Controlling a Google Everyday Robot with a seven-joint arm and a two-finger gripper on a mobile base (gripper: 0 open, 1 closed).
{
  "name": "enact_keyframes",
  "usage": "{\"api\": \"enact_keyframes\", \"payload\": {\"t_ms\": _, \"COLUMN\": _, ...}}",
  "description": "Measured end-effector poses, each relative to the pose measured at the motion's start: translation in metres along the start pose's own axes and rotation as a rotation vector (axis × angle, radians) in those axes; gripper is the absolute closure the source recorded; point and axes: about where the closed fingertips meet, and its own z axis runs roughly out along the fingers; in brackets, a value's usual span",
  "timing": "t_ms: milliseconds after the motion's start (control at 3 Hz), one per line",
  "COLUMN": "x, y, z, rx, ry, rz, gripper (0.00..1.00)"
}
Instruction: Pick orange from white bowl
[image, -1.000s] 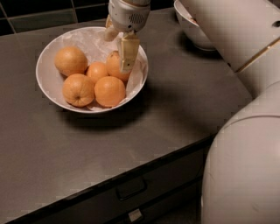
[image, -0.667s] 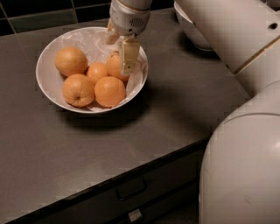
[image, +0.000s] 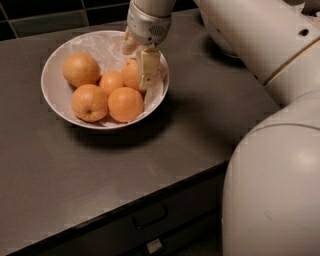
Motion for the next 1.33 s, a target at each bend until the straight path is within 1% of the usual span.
{"api": "enact_keyframes", "payload": {"t_ms": 333, "x": 0.002, "y": 0.003, "z": 0.006, "rx": -0.011, "ry": 0.000, "rz": 0.000, "gripper": 0.26}}
{"api": "enact_keyframes", "payload": {"t_ms": 667, "x": 0.005, "y": -0.002, "z": 0.013, "rx": -0.003, "ry": -0.008, "rz": 0.006, "gripper": 0.29}}
{"api": "enact_keyframes", "payload": {"t_ms": 1000, "x": 0.009, "y": -0.008, "z": 0.016, "rx": 0.002, "ry": -0.010, "rz": 0.013, "gripper": 0.29}}
{"api": "enact_keyframes", "payload": {"t_ms": 1333, "x": 0.016, "y": -0.008, "z": 0.021, "rx": -0.003, "ry": -0.009, "rz": 0.032, "gripper": 0.29}}
